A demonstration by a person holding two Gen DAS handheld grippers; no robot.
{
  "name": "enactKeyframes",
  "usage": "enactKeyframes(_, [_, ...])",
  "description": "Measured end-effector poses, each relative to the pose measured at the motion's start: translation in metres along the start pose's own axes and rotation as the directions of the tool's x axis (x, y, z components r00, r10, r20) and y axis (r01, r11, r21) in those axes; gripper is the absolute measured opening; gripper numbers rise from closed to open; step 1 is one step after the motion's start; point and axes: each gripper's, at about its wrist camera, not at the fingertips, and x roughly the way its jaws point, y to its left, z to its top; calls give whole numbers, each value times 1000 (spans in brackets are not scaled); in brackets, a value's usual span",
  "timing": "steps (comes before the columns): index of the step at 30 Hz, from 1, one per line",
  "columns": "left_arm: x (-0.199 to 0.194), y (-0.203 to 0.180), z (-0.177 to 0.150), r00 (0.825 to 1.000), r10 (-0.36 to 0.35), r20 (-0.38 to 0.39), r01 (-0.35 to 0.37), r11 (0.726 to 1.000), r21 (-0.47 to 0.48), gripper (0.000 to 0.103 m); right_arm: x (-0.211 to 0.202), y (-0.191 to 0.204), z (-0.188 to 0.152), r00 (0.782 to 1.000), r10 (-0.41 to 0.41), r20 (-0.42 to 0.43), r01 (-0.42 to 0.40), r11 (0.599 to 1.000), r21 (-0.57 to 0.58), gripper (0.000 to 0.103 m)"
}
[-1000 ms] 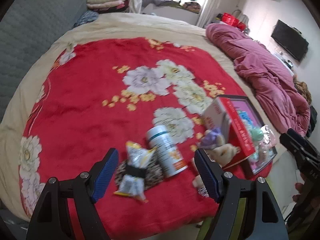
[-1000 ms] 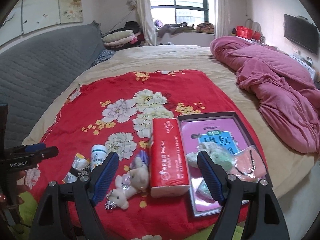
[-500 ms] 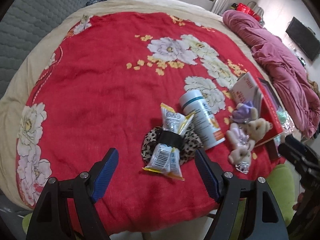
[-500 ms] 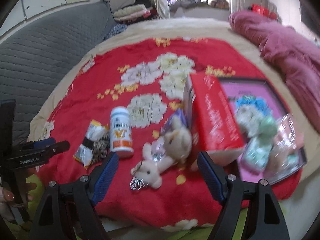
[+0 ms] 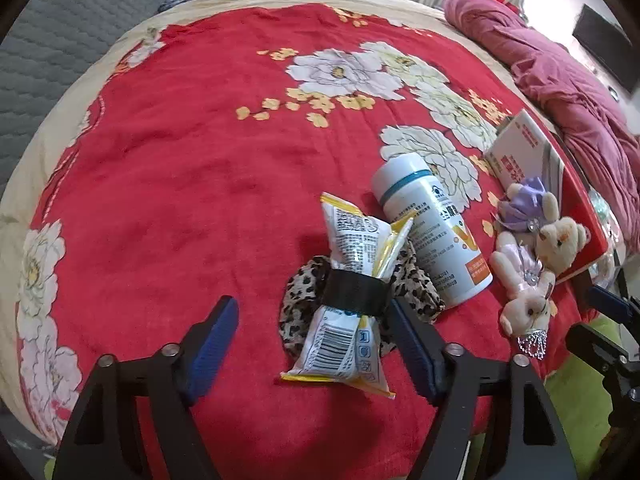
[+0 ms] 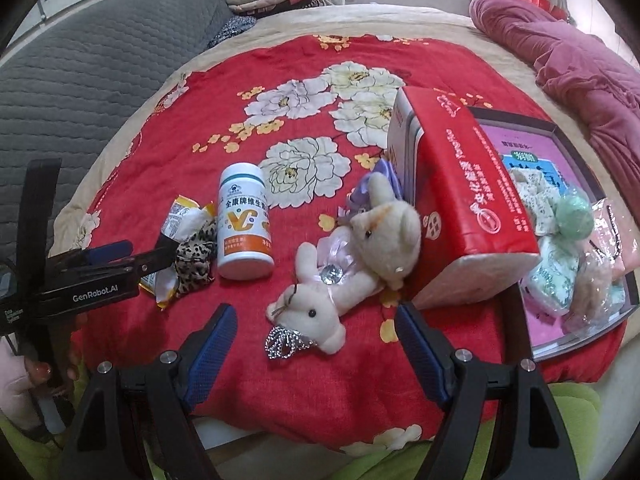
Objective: Organize soft objects
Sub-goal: 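Grasp the snack packet with the left gripper while the right grasps the white plush bunny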
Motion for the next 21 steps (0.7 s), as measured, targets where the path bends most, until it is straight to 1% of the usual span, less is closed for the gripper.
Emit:
enactKeyframes(2, [3, -3, 1, 1000, -13, -11, 13, 1000, 12, 64, 3, 0, 0, 1000, -3, -6, 3, 1000, 1, 80])
enactKeyframes(3, [5, -6, 2, 1000, -19, -15, 19, 1000, 22, 62, 5, 0, 0, 1000, -2, -10, 2, 1000, 1, 80])
enactKeyframes(4, [6, -8, 2, 1000, -22, -18, 23, 999, 33, 58, 8, 0, 0, 1000, -3, -14, 3, 1000, 3, 80])
enactKeyframes(5, [8, -12, 3, 999, -23, -24, 24, 999, 49, 51, 9, 0, 0, 1000, -5, -18, 5, 1000, 5, 80])
enactKeyframes(8, [12, -21, 2, 999, -22, -27, 24, 996, 91, 39, 18, 2, -3, 999, -13, -38, 13, 1000, 8, 80])
enactKeyframes(11, [16, -27, 3, 999, -18, -39, 23, 993, 117, 38, 27, 1, -4, 998, -16, -59, 19, 999, 39, 80])
enactKeyframes(14, [18, -25, 6, 998, -38, -44, 43, 993, 107, 38, 35, -3, -2, 997, -40, -61, 45, 995, 84, 80])
enactKeyframes(17, [22, -22, 8, 998, -51, -47, 56, 993, 101, 38, 47, -7, -1, 995, -36, -97, 50, 989, 142, 80])
enactKeyframes(19, [26, -19, 9, 997, -62, -54, 67, 994, 88, 38, 59, -7, -1, 991, -49, -124, 68, 985, 158, 80])
enactKeyframes(20, [27, -18, 10, 996, -71, -55, 75, 994, 81, 38, 64, -7, -1, 991, -49, -127, 70, 984, 164, 80])
enactKeyframes(21, [28, -16, 11, 995, -80, -55, 84, 994, 71, 38, 68, -7, -1, 991, -55, -124, 76, 983, 170, 74])
